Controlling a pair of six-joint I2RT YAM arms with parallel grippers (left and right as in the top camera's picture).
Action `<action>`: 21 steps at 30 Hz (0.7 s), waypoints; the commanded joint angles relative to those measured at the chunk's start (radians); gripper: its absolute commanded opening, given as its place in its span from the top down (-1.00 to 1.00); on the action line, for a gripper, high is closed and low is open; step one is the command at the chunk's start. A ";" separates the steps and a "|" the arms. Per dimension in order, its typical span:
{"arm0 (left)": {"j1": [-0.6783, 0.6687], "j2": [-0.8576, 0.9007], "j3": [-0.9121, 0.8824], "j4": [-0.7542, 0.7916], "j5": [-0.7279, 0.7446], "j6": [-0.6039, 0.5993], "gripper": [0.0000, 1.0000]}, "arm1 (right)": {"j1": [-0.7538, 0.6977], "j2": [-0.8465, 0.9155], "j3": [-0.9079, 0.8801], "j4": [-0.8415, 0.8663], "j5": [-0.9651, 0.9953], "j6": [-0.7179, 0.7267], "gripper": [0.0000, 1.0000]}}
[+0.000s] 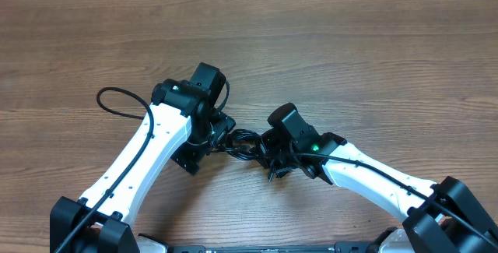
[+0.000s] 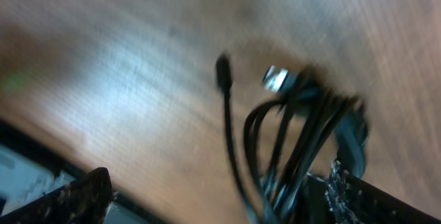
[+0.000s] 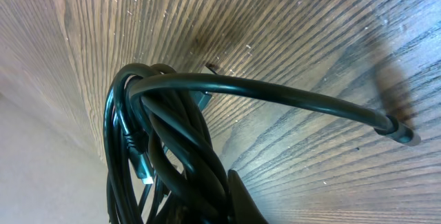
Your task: Untangle cables
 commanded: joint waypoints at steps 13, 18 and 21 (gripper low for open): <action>0.005 -0.021 -0.287 0.237 0.205 -0.443 -0.32 | 0.002 0.001 0.001 0.007 -0.001 -0.009 0.92; 0.005 -0.021 -0.339 0.339 0.196 -0.443 -0.05 | 0.002 0.001 0.001 0.007 -0.001 -0.009 0.92; 0.005 -0.021 -0.342 0.368 0.159 -0.442 0.46 | 0.002 0.001 0.001 0.007 -0.002 -0.009 0.92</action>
